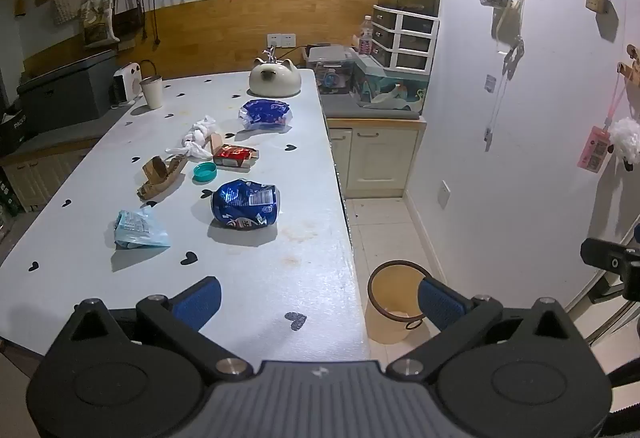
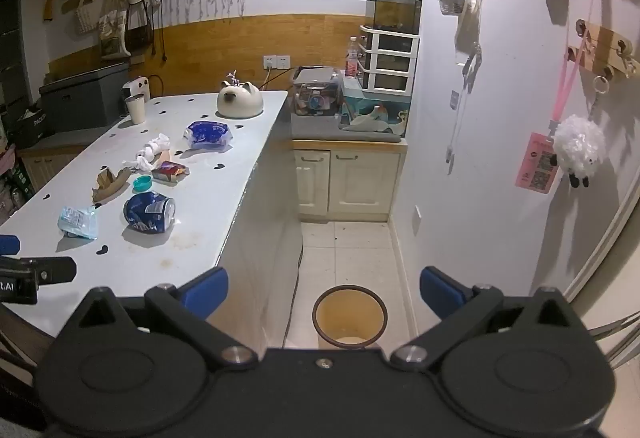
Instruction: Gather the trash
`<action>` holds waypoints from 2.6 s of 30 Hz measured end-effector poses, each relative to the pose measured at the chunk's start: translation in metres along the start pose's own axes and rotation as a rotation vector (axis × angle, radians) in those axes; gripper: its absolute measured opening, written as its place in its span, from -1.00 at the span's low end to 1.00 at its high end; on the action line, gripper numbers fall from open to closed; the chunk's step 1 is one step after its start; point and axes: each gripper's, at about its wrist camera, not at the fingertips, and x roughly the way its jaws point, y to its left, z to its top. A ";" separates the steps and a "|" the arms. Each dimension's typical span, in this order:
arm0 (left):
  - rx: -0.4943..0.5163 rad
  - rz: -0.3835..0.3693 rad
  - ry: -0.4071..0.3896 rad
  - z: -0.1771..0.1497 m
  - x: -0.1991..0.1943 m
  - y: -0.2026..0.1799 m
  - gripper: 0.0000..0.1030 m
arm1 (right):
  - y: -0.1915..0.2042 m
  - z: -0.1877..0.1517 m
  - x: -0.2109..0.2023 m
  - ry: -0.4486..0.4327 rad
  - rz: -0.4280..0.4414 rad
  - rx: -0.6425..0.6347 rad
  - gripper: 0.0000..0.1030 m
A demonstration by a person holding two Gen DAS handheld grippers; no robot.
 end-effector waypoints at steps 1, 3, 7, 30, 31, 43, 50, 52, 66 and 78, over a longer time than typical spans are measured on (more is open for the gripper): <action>0.000 0.000 0.000 0.000 0.000 0.000 1.00 | 0.000 0.000 0.000 -0.001 -0.001 -0.002 1.00; 0.001 -0.001 0.000 0.000 0.000 0.000 1.00 | 0.000 0.000 0.000 0.002 0.001 0.000 1.00; -0.001 -0.001 0.000 0.000 0.000 0.000 1.00 | 0.000 0.001 0.001 0.002 0.001 0.001 1.00; 0.000 0.000 0.000 0.000 0.000 0.000 1.00 | 0.000 0.000 0.001 0.002 0.000 0.000 1.00; -0.001 0.001 0.000 0.000 0.000 0.000 1.00 | 0.000 0.000 0.001 0.002 0.000 0.000 1.00; -0.002 0.004 -0.004 0.000 -0.002 0.001 1.00 | 0.000 0.000 -0.001 0.001 -0.001 -0.001 1.00; -0.001 0.003 -0.005 0.002 -0.003 0.001 1.00 | 0.000 0.000 -0.002 0.001 -0.002 0.000 1.00; -0.001 0.004 -0.006 0.002 -0.003 0.001 1.00 | -0.001 0.000 -0.002 0.000 -0.003 0.000 1.00; -0.001 0.004 -0.007 0.002 -0.004 0.001 1.00 | 0.001 -0.006 0.001 -0.002 -0.003 0.000 1.00; -0.001 0.005 -0.009 0.001 -0.003 0.000 1.00 | -0.002 0.001 -0.003 -0.003 -0.004 0.001 1.00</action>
